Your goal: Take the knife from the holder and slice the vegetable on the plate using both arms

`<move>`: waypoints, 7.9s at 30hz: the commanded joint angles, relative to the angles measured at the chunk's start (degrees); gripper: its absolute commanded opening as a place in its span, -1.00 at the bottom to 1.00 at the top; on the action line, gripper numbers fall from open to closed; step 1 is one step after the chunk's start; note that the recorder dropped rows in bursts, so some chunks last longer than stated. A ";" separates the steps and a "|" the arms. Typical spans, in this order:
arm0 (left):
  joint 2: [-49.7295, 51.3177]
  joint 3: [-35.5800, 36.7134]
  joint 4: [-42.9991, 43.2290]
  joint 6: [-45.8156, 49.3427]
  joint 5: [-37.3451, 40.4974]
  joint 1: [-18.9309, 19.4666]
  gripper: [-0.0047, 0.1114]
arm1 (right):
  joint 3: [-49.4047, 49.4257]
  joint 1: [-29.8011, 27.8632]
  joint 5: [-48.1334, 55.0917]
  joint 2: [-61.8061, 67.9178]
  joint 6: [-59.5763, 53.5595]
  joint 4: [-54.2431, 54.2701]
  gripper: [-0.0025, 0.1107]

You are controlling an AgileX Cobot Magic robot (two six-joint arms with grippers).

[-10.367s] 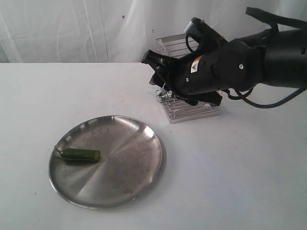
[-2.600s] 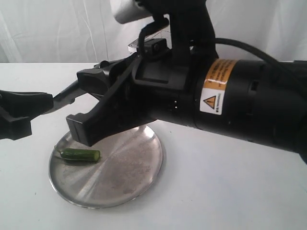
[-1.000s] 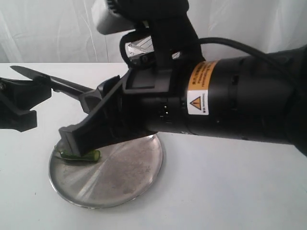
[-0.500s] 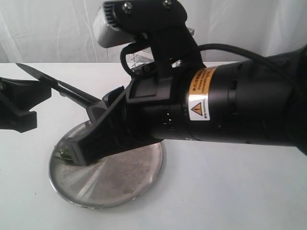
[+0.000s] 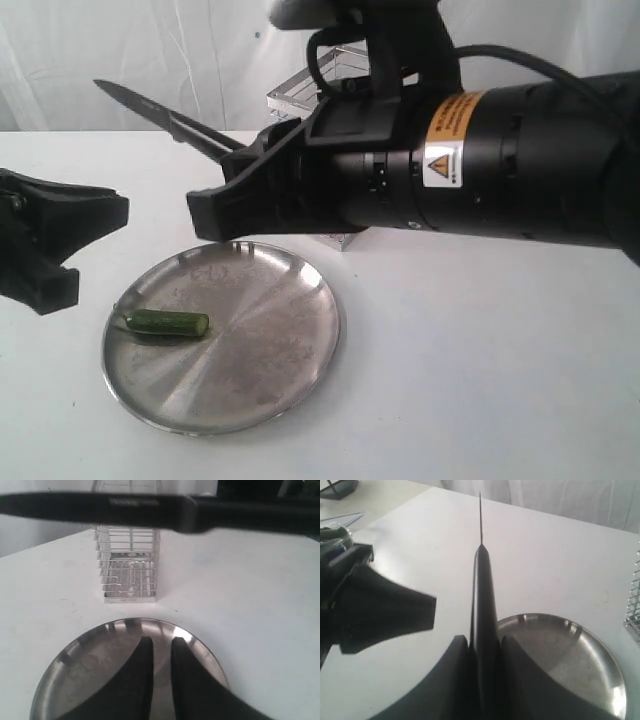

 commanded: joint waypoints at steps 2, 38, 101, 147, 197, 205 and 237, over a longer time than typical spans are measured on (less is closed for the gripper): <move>0.18 -0.26 18.36 -0.10 10.15 -0.27 -0.18 | -0.19 -3.62 -1.29 -0.51 0.23 -0.80 -0.96; 39.80 -13.76 54.43 12.01 -3.41 -0.27 0.05 | -0.19 -4.24 -0.48 -0.51 -2.75 -0.80 -0.96; 53.57 -28.74 53.78 -70.83 19.95 -0.34 -0.08 | -0.09 -4.24 16.48 1.50 -9.28 -1.92 -0.96; 33.90 -27.50 57.45 -70.96 17.56 2.57 -0.08 | 7.19 0.27 -7.32 21.41 -6.97 1.21 -0.96; 34.11 -16.90 56.38 -70.52 2.05 2.57 -0.09 | 8.59 1.31 -13.69 25.26 -4.22 1.21 -0.96; 34.11 -16.90 56.38 -69.44 2.05 2.57 -0.09 | 8.59 1.31 -11.86 24.45 -4.22 1.21 -0.96; 34.11 -16.90 56.38 -69.32 2.63 2.57 -0.09 | 8.59 -0.21 -10.02 25.94 -4.74 0.74 -0.96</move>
